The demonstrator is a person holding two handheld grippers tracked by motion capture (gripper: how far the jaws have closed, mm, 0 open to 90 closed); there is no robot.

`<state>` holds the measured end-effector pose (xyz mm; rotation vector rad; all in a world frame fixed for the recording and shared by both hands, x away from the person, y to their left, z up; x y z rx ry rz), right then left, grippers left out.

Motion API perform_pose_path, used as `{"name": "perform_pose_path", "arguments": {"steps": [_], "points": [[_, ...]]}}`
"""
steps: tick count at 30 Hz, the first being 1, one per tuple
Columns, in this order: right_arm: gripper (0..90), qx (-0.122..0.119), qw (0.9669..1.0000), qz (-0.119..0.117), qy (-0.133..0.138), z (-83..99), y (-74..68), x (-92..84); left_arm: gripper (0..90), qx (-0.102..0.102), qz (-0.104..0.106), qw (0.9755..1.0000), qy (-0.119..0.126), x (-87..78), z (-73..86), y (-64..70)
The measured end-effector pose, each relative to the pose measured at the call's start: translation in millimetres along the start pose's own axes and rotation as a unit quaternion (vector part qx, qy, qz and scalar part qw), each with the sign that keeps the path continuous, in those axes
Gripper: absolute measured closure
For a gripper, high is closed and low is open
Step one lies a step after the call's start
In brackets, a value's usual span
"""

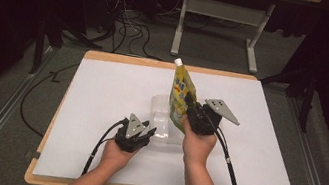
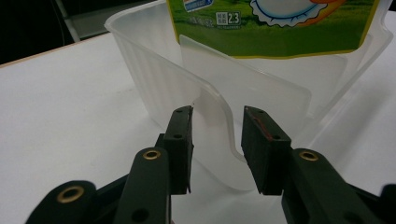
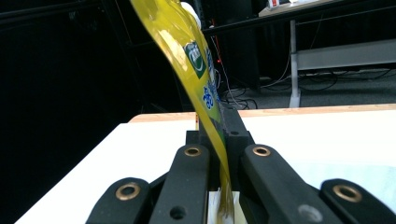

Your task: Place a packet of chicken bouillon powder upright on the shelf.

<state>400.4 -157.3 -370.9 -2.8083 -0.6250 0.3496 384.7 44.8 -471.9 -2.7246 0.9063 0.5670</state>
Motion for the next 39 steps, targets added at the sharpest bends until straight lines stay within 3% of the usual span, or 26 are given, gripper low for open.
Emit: {"name": "perform_pose_path", "arguments": {"steps": [11, 17, 25, 39], "points": [[90.0, 0.004, 1.0000, -0.007, 0.000, 8.0, 0.1, 1.8, 65.2, 0.000, -0.001, 1.0000, 0.000, -0.5, -0.2, 0.1], [90.0, 0.006, 0.9997, -0.023, 0.004, 13.7, 5.1, 0.1, 65.4, -0.007, 0.002, 1.0000, -0.001, 0.0, -0.2, -0.7], [90.0, 0.012, 0.9987, -0.044, 0.023, 21.5, 12.7, -3.5, 65.8, -0.007, 0.003, 1.0000, -0.002, -0.4, -0.3, -1.4], [90.0, 0.004, 0.9976, -0.055, 0.041, 29.9, 14.4, -5.9, 67.3, -0.007, 0.003, 1.0000, -0.001, -1.8, -0.8, -1.5]]}}
Point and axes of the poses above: each handheld gripper's, and its own axes: x roughly forward along the jaws, z roughly out of its underside, y roughly to its right, the point moved 2 cm from there along x, roughly forward along the jaws, and after that the axes turned 5 degrees about -z, right-handed, at the moved point
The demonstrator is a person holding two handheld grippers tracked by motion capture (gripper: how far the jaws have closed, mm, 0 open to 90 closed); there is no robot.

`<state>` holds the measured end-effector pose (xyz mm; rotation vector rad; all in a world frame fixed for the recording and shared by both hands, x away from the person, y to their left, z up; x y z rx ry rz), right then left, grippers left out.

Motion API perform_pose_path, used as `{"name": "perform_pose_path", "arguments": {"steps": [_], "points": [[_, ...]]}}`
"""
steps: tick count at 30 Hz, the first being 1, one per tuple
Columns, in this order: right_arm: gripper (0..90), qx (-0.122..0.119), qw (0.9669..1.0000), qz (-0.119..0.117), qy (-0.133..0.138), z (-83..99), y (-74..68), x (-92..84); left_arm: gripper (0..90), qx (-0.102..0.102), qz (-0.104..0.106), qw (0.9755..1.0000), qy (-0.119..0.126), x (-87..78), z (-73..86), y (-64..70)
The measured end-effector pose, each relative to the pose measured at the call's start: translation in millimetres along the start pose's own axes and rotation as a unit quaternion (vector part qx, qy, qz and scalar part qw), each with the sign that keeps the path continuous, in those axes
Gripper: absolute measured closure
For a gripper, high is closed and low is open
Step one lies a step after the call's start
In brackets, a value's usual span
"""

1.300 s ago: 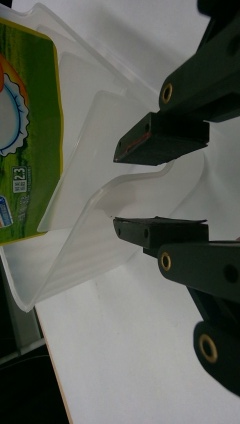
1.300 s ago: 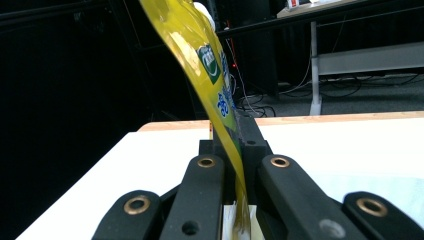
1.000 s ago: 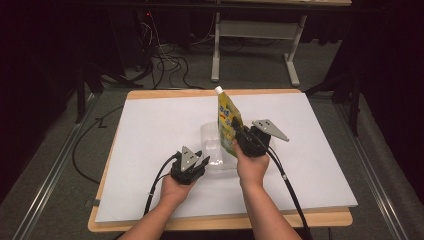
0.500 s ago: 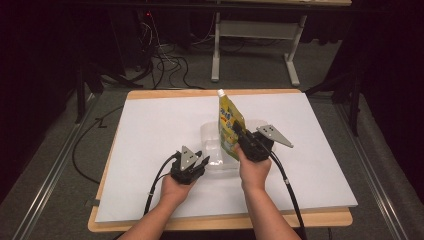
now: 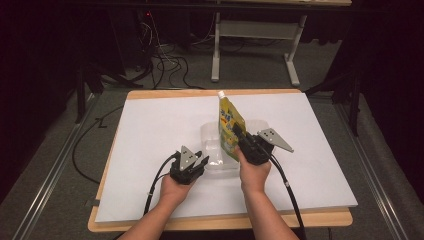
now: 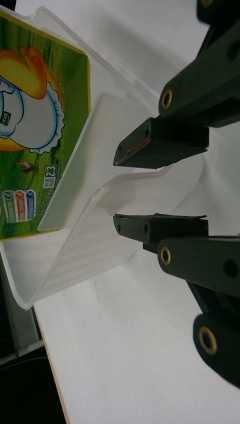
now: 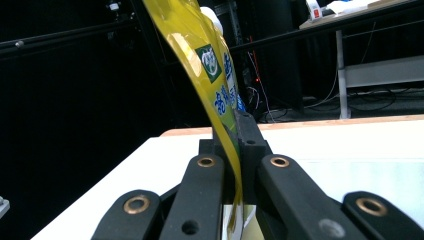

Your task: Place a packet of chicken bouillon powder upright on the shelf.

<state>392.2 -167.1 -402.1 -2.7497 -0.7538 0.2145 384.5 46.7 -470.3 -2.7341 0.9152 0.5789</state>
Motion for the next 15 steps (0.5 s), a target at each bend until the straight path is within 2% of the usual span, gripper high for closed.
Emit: {"name": "perform_pose_path", "arguments": {"steps": [8, 15], "points": [[90.0, -0.006, 0.9999, -0.006, 0.006, 5.1, 2.2, -1.5, 67.4, -0.003, 0.000, 1.0000, -0.001, 0.1, -0.1, 0.0], [89.8, -0.019, 0.9998, 0.003, -0.005, 12.0, 2.1, -3.2, 67.7, 0.000, 0.002, 1.0000, -0.004, -1.3, -0.2, 0.1]]}}
Point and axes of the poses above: each handheld gripper's, and its own axes: x roughly forward along the jaws, z roughly out of its underside, y roughly to its right, the point moved 2 cm from there along x, roughly forward along the jaws, and after that the axes turned 5 degrees about -z, right-handed, at the moved point
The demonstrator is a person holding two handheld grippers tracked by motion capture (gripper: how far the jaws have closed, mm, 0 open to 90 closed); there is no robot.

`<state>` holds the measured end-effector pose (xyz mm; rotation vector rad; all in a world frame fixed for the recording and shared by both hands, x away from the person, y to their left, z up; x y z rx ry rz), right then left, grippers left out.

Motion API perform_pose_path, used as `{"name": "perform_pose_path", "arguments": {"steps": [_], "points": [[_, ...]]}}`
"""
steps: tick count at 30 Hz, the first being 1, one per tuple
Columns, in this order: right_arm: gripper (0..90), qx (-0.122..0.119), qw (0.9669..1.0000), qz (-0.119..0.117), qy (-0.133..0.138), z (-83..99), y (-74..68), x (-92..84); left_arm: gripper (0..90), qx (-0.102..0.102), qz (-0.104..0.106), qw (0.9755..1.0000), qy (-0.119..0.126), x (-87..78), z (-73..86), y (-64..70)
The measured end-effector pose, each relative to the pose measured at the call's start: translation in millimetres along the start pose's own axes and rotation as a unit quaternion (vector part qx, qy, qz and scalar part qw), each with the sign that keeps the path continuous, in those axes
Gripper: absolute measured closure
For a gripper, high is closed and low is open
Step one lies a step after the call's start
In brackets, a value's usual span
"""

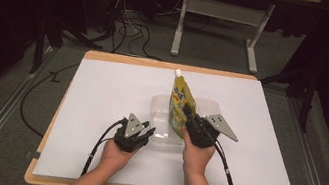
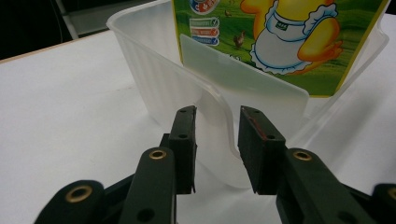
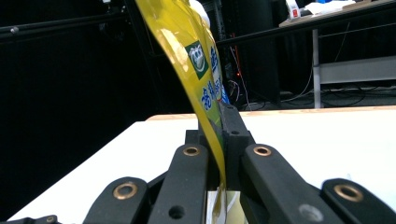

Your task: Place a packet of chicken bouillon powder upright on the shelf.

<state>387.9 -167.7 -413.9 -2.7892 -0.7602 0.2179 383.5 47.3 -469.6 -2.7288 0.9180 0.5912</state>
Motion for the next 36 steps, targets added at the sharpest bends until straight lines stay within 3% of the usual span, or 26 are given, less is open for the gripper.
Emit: {"name": "perform_pose_path", "arguments": {"steps": [10, 19, 30, 36], "points": [[82.4, -0.017, 0.9994, -0.007, -0.028, 1.5, -1.6, -4.0, 67.8, -0.001, 0.001, 1.0000, -0.001, -0.7, 0.1, 0.4], [67.5, -0.020, 0.9986, -0.016, -0.047, 1.1, -1.9, -2.9, 65.2, -0.007, 0.003, 1.0000, -0.003, 0.7, 0.2, 0.1], [55.6, -0.028, 0.9974, -0.026, -0.060, -2.2, -5.4, 0.5, 63.2, -0.012, 0.004, 0.9999, -0.005, 1.0, 0.1, -1.1], [39.3, -0.038, 0.9965, -0.027, -0.069, -4.8, -6.7, 3.6, 60.1, -0.019, 0.005, 0.9998, -0.003, 0.7, -0.6, -2.9]]}}
Point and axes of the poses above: each handheld gripper's, and its own axes: x roughly forward along the jaws, z roughly out of its underside, y roughly to its right, the point moved 2 cm from there along x, roughly forward along the jaws, and after that the axes turned 5 degrees about -z, right-handed, at the moved point
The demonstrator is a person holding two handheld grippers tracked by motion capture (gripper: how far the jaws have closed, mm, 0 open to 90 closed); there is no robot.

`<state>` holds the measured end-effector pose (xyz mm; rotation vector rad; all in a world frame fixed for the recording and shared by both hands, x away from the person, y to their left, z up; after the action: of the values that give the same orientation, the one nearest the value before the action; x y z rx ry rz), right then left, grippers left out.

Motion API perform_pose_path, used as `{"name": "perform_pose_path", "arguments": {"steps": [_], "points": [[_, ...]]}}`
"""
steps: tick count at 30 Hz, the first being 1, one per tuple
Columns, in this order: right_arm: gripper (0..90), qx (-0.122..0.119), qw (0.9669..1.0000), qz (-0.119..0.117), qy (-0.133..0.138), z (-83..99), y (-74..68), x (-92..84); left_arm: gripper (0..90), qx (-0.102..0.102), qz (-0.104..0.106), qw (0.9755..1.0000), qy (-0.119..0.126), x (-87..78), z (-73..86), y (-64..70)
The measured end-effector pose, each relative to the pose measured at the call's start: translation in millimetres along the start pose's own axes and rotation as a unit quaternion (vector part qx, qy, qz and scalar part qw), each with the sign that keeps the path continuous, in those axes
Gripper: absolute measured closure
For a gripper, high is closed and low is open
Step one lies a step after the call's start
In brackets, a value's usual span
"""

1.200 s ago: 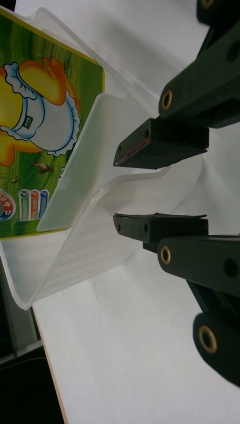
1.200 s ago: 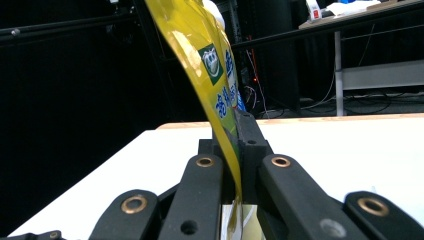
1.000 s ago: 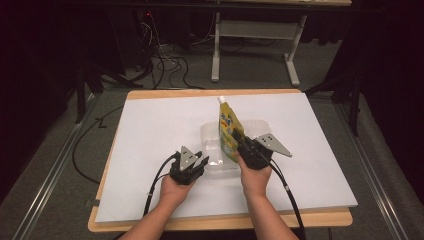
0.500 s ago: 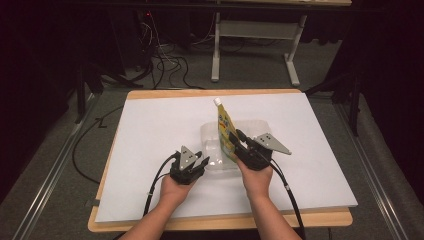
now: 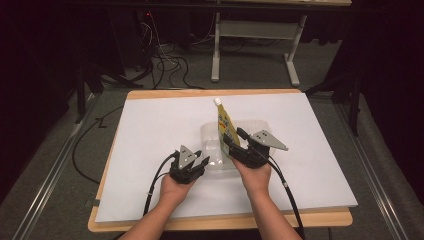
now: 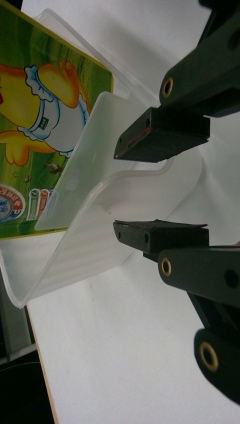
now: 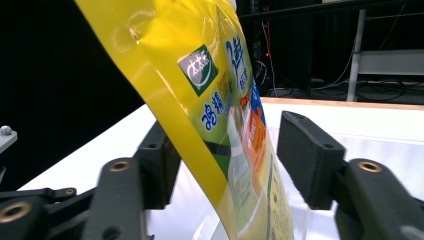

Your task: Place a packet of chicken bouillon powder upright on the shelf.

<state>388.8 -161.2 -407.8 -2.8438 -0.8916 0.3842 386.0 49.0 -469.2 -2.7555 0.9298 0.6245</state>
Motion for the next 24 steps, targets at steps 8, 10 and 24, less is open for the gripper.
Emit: {"name": "perform_pose_path", "arguments": {"steps": [8, 10, 24], "points": [[27.9, -0.022, 0.9994, -0.016, -0.021, -3.1, -2.1, -3.5, 52.9, -0.012, 0.008, 0.9999, 0.010, -8.6, -3.6, -3.4], [25.5, -0.029, 0.9987, -0.029, -0.031, -3.4, -5.1, -10.3, 50.7, -0.013, 0.013, 0.9997, 0.014, -12.9, -4.8, -5.1], [23.0, -0.046, 0.9976, -0.045, -0.027, -5.4, 26.2, -88.5, 43.8, -0.021, 0.008, 0.9994, 0.025, -54.5, -7.2, -36.9]]}}
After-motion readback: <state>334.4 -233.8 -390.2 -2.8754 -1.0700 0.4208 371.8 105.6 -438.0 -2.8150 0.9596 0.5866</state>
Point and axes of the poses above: each handheld gripper's, and its own axes: x roughly forward along the jaws, z roughly out of its underside, y roughly to its right, the point moved 2 cm from there along x, roughly forward along the jaws, and after that the axes turned 5 degrees about -z, right-handed, at the moved point
